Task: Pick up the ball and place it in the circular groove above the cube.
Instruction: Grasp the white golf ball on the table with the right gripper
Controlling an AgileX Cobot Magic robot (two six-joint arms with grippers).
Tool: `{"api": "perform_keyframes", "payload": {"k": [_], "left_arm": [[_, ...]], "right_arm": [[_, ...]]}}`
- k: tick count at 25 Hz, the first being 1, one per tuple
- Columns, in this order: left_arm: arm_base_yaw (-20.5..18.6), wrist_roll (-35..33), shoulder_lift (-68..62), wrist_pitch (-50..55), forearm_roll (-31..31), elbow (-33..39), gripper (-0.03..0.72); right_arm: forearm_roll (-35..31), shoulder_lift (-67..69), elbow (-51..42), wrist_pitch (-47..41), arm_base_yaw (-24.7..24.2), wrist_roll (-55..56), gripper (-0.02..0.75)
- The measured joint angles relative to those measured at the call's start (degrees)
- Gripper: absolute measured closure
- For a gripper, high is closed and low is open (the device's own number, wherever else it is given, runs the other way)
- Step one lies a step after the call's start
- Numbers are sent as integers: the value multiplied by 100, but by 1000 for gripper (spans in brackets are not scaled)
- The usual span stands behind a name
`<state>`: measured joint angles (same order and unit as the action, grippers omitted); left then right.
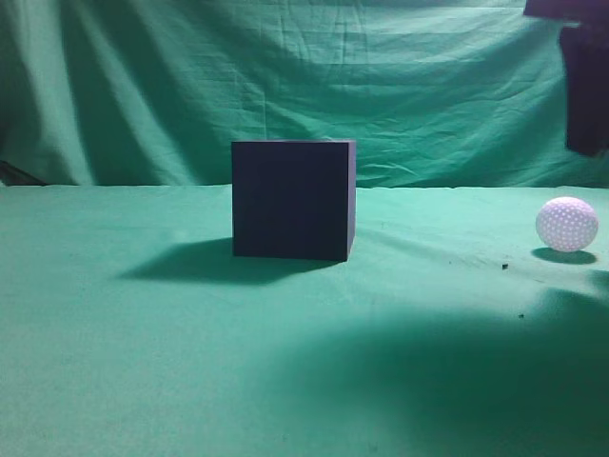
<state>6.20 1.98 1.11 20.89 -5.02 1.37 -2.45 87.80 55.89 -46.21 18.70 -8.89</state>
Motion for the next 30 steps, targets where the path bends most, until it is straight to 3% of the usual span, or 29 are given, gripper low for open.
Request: {"api": "perform_keyframes", "payload": {"k": [6,8,12,14,21,24,27,30], "left_arm": [[0,0,0,0,0,0,688],[0,0,0,0,0,0,688],[0,0,0,0,0,0,688],[0,0,0,0,0,0,688],[0,0,0,0,0,0,688],[0,0,0,0,0,0,688],[0,0,0,0,0,0,688],[0,0,0,0,0,0,688]], "right_arm": [[302,699,397,0,0,412,139],[545,905,525,0,0,835,80],[678,1318,760,11,0,1166,95],[678,1473,843,23,0,1194,165],[678,1727,919,146,0,1306,158],[678,1819,929,190,0,1367,253],[678,1870,929,160,0,1389,422],[678,1879,1055,-21,0,1413,429]]}}
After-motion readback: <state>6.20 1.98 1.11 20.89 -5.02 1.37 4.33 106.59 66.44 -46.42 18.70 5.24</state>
